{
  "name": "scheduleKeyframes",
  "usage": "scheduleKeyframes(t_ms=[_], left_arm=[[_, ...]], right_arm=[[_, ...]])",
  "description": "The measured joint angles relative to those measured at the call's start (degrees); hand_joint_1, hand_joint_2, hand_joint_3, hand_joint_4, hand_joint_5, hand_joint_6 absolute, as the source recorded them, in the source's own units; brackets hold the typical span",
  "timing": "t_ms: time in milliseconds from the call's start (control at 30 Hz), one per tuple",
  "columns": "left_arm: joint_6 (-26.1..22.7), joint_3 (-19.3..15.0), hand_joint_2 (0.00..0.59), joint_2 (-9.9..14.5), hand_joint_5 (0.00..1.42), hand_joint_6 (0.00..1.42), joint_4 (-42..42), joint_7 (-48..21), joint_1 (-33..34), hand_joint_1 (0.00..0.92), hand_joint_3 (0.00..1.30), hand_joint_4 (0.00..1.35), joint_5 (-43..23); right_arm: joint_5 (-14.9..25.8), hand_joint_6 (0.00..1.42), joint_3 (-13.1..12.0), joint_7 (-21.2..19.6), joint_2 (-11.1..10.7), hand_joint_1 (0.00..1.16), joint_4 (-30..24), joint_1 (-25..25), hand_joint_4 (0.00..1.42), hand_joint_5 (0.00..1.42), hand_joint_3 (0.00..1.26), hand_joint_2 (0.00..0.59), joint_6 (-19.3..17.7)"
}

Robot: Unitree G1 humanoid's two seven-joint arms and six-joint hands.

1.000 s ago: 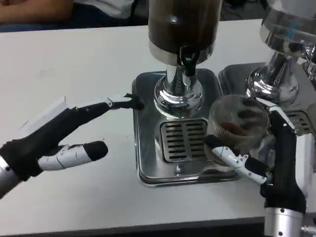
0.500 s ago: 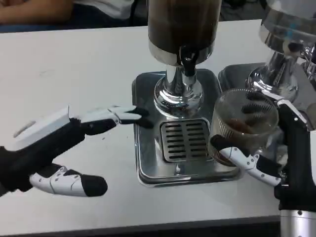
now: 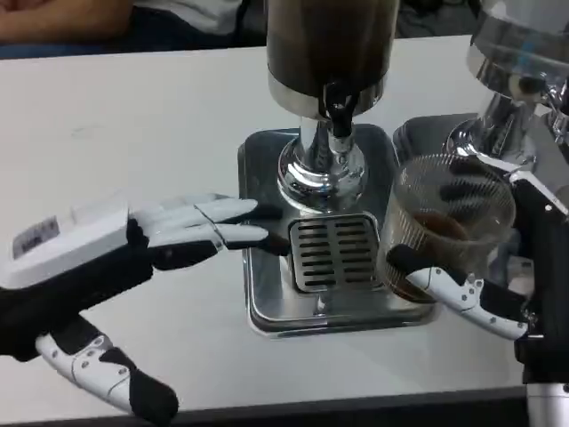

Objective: Grasp the cup under the faucet to collect the drink, then remove the cup.

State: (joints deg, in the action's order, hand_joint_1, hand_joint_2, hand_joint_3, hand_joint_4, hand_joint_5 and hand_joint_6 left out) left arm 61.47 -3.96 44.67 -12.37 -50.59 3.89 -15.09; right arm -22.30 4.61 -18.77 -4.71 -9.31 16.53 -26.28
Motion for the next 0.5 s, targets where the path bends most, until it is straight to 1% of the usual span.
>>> scheduleKeyframes(t_ms=[200, 233, 367, 400, 500], left_arm=[[1.2, 0.4, 0.023, 1.8, 0.07, 0.09, 2.4, -0.5, -1.2, 0.000, 0.19, 0.03, -2.3], [1.4, 0.4, 0.024, 2.3, 0.07, 0.09, 3.2, -0.6, -1.3, 0.000, 0.19, 0.03, -2.8], [1.7, 0.4, 0.026, 2.9, 0.07, 0.09, 4.2, -0.7, -1.6, 0.000, 0.19, 0.03, -4.0], [2.1, 0.4, 0.026, 3.5, 0.07, 0.09, 4.9, -0.7, -1.9, 0.000, 0.19, 0.03, -4.8], [2.8, 0.4, 0.026, 4.5, 0.06, 0.08, 5.6, -0.7, -2.2, 0.000, 0.19, 0.03, -4.9]], right_arm=[[1.3, 1.42, -0.7, 2.7, 0.0, 1.00, -3.1, 2.1, 0.97, 1.17, 0.82, 0.100, 0.6], [1.4, 1.42, -1.0, 3.4, 0.0, 1.00, -4.2, 2.7, 0.97, 1.17, 0.82, 0.100, 0.7], [1.5, 1.42, -1.1, 4.7, 0.2, 1.00, -5.8, 3.6, 0.97, 1.17, 0.82, 0.100, 0.8], [1.5, 1.42, -1.1, 5.2, 0.3, 1.00, -6.7, 4.2, 0.97, 1.17, 0.82, 0.100, 1.1], [1.5, 1.42, -1.1, 5.7, 0.5, 1.00, -7.4, 4.6, 0.97, 1.17, 0.82, 0.100, 1.3]])
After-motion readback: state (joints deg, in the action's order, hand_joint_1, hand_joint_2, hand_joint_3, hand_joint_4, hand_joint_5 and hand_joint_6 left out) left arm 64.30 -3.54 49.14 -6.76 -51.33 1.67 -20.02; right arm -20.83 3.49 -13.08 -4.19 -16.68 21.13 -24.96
